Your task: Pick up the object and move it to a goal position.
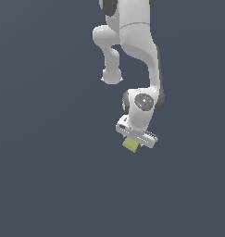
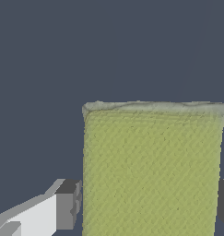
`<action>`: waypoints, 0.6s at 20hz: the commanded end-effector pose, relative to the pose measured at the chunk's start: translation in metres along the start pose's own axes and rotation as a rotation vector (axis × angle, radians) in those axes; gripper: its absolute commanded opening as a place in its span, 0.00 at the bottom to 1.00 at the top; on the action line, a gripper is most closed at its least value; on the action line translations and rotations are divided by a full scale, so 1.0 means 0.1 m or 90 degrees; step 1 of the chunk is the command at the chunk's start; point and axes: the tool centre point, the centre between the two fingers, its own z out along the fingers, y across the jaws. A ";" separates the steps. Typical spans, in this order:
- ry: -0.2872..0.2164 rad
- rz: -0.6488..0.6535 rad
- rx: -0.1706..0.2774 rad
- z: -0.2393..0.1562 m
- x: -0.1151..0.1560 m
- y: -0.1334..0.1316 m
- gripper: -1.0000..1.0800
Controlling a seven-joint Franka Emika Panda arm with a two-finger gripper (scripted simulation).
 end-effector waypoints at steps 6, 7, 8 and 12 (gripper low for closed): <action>0.001 0.000 0.001 -0.51 -0.33 -0.20 0.00; 0.001 0.000 0.001 -0.59 -0.38 -0.23 0.00; 0.001 0.000 0.001 -0.67 -0.43 -0.26 0.00; 0.001 0.000 0.000 -0.94 -0.61 -0.38 0.00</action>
